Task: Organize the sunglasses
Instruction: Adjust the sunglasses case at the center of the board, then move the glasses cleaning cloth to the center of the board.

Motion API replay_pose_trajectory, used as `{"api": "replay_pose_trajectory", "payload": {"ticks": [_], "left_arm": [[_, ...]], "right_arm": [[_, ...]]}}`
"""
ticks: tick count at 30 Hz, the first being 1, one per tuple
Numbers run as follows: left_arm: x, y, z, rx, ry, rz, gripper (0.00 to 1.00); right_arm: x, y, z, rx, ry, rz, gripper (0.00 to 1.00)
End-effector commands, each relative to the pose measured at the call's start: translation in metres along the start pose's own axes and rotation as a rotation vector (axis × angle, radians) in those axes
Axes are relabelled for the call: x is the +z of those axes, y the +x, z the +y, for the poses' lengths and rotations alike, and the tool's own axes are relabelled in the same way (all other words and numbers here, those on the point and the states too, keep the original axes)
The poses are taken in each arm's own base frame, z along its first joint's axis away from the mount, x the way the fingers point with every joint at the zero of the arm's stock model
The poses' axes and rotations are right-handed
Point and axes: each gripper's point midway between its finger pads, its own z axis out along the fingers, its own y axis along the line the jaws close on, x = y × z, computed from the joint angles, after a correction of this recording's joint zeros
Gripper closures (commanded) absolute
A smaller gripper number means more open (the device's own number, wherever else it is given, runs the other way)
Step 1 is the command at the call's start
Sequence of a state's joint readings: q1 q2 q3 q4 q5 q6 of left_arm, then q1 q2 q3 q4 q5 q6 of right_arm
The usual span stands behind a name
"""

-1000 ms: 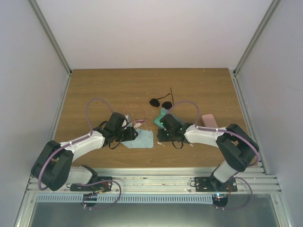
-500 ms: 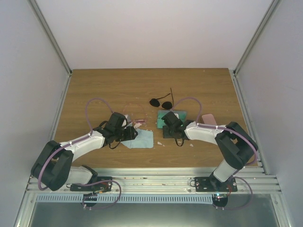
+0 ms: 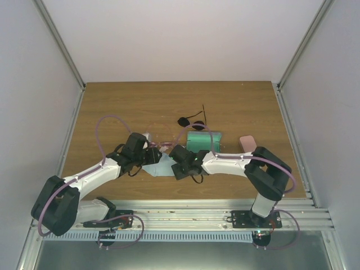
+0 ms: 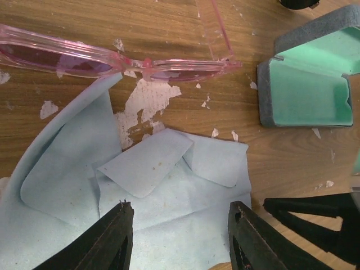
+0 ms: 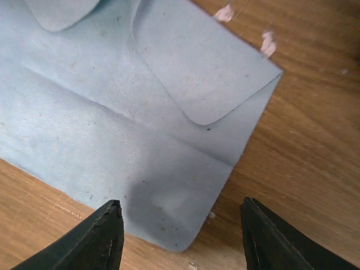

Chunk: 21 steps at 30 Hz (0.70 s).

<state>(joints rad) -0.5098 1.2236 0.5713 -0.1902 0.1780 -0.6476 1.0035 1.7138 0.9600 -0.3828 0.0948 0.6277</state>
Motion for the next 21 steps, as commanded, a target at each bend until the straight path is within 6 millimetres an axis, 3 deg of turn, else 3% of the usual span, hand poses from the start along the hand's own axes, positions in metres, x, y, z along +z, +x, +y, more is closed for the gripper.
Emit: {"api": "replay_pose_trajectory", "payload": {"ticks": [1,4,12,18,21], "left_arm": [[-0.003,-0.004,0.002,-0.006,-0.014,-0.035,0.52],[-0.003,-0.005,0.004,-0.007,-0.019,-0.037,0.52],[-0.004,-0.008,0.003,-0.003,-0.02,-0.047,0.52],[-0.003,-0.004,-0.001,0.002,0.007,-0.025,0.52],[-0.002,0.002,-0.012,0.019,0.072,0.004,0.51]], "right_arm": [[0.011,0.013,0.003,-0.05,0.034,0.062,0.45],[0.018,0.021,0.004,-0.067,0.054,0.093,0.54],[0.021,0.03,0.002,-0.062,0.098,0.118,0.97],[-0.003,0.019,0.002,-0.006,0.093,0.066,0.99],[-0.015,0.029,-0.005,0.022,0.092,0.08,0.99]]}}
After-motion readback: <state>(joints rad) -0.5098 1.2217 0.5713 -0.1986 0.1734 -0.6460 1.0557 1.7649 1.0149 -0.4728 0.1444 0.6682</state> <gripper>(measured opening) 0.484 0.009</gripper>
